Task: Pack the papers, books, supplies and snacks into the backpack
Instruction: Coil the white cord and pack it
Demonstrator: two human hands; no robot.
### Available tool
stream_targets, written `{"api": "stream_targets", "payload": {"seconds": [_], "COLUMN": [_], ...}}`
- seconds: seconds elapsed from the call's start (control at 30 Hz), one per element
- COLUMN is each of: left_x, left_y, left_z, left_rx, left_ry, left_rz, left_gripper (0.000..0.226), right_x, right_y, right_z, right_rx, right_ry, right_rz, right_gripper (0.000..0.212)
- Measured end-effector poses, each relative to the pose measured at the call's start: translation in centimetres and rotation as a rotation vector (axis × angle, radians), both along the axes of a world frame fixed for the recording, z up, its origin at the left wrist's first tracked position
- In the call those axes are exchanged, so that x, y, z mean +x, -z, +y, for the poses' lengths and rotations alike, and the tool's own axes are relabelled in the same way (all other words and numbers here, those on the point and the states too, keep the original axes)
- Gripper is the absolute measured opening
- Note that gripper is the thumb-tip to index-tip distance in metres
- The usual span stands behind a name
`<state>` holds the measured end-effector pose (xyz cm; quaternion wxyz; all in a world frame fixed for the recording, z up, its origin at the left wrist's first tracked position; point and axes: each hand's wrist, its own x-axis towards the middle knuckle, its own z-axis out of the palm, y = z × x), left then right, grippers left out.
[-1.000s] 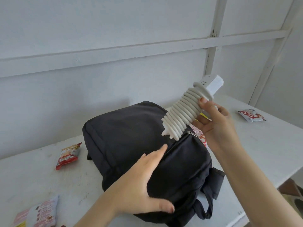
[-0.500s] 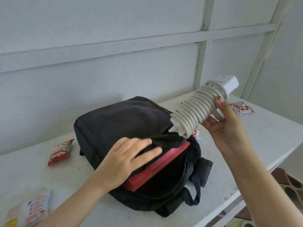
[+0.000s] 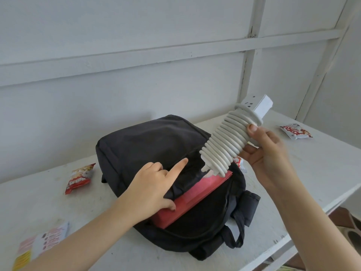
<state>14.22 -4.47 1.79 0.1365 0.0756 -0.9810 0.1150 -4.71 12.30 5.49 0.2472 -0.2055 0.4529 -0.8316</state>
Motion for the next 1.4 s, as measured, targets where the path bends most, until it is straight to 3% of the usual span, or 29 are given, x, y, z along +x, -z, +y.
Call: {"api": "stream_targets", "payload": {"seconds": [0.2,0.37,0.5,0.6,0.67,0.73,0.87,0.97,1.17,1.4], "left_x": [0.4,0.3,-0.5,-0.9,-0.8,-0.7,-0.4,-0.4,-0.4,-0.2], "left_y": [-3.6,-5.2,-6.5,-7.7,-8.3,-8.5,-8.3,-8.3,-8.3,-8.1], "left_z": [-2.8,-6.2,-7.6,-7.7,-7.6,-7.6,-7.9,-7.8,-7.5,-7.6], "left_rx": [0.573,0.984,1.127,1.245,1.266,1.281,1.319,1.305,1.284,1.323], "left_ry": [-0.119,-0.143,-0.127,-0.095,-0.098,-0.084,-0.062,-0.074,-0.105,-0.089], "left_rz": [0.01,0.166,0.232,0.252,0.26,0.264,0.279,0.284,0.308,0.281], "left_gripper": [0.077,0.061,0.057,0.055,0.055,0.058,0.058,0.058,0.049,0.052], "right_x": [0.2,1.3,3.9,5.6,6.3,6.4,6.6,6.8,7.3,6.0], "right_y": [0.2,0.6,1.5,2.2,2.9,3.6,4.2,4.3,3.2,4.0], "right_z": [-0.6,-1.0,-1.9,-2.4,-3.0,-3.8,-5.5,-6.1,-6.5,-7.9], "right_rx": [0.015,0.05,0.19,0.286,0.281,0.282,0.286,0.262,0.166,0.349], "right_ry": [-0.008,0.003,-0.011,-0.039,-0.053,-0.053,-0.063,-0.073,-0.119,-0.197], "right_rz": [0.048,0.182,0.534,0.991,1.369,1.632,1.881,1.977,1.963,2.114], "right_gripper": [0.088,0.084,0.075,0.064,0.061,0.059,0.051,0.045,0.042,0.049]}}
